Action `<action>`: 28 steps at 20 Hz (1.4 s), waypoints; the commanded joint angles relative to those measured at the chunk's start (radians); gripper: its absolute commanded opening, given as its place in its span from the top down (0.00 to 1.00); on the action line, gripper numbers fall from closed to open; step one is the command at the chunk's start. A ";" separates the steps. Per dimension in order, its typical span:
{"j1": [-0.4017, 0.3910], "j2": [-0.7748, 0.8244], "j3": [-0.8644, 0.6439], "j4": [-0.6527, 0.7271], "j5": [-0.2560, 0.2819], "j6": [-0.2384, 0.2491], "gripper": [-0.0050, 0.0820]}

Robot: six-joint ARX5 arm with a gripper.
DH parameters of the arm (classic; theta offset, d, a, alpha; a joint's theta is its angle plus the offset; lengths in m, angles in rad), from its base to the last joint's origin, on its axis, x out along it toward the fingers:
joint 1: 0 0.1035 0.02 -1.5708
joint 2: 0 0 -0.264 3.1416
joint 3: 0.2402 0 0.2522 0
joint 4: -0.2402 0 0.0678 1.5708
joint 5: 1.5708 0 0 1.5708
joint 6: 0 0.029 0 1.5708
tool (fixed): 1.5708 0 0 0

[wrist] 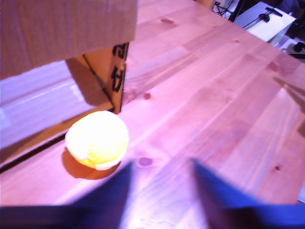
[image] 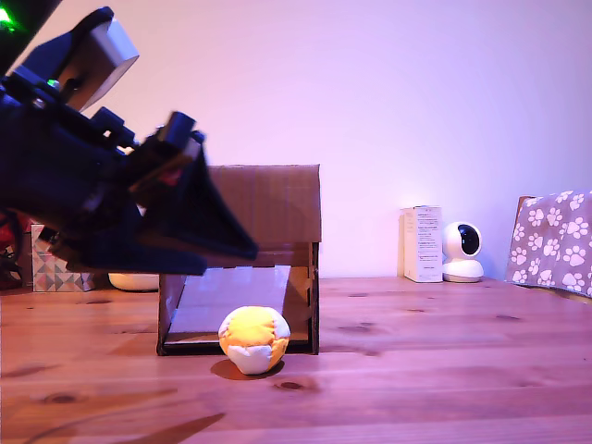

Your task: Drop the footbag into the cardboard dice tower

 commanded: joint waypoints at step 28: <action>0.050 0.535 0.194 0.234 -0.073 0.158 0.86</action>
